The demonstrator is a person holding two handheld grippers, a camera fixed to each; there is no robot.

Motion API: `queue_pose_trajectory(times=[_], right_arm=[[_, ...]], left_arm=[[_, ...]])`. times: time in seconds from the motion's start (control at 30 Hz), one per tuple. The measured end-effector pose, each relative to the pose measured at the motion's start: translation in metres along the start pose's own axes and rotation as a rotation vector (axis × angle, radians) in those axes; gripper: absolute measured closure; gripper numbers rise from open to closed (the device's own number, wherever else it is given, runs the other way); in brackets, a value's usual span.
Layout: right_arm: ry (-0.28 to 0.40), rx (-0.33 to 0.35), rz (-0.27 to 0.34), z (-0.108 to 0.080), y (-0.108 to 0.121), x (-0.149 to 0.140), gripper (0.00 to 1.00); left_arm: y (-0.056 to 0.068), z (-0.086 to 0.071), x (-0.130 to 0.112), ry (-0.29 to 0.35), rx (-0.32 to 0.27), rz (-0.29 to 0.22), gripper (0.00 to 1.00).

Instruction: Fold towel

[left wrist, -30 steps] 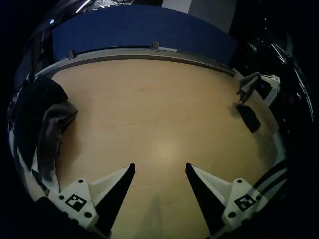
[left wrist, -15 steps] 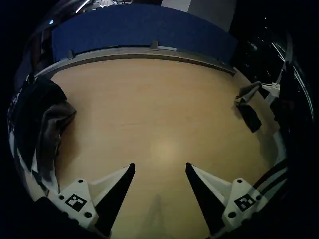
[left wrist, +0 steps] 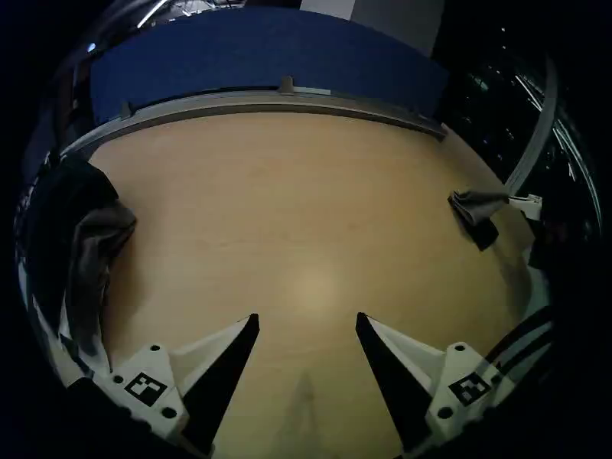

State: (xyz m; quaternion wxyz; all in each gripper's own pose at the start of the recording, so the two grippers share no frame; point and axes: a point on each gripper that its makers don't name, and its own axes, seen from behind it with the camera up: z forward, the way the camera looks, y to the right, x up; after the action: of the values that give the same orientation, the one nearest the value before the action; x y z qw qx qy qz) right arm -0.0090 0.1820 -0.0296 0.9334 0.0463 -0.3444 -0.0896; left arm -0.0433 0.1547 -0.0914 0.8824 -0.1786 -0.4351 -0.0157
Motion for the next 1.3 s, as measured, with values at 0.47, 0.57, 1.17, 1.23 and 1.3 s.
queue_pose_trajectory(times=[0.47, 0.57, 1.17, 1.23, 1.3], right_arm=[[-0.218, -0.127, 0.065, 0.001, 0.03, -0.096, 0.97], [-0.271, -0.134, 0.089, 0.008, 0.03, -0.117, 0.95], [-0.304, -0.145, 0.11, 0.016, 0.021, -0.132, 0.72], [-0.307, -0.146, 0.109, 0.016, 0.021, -0.133, 0.7], [-0.311, -0.148, 0.11, 0.017, 0.021, -0.134, 0.67]], left_arm=[[0.001, -0.005, -0.008, -0.008, 0.005, 0.009, 0.06], [0.002, -0.006, -0.01, -0.009, 0.004, 0.009, 0.06], [0.001, -0.012, -0.012, -0.008, 0.011, 0.02, 0.06], [0.0, -0.012, -0.012, -0.008, 0.011, 0.02, 0.06], [0.0, -0.012, -0.011, -0.008, 0.012, 0.021, 0.06]])
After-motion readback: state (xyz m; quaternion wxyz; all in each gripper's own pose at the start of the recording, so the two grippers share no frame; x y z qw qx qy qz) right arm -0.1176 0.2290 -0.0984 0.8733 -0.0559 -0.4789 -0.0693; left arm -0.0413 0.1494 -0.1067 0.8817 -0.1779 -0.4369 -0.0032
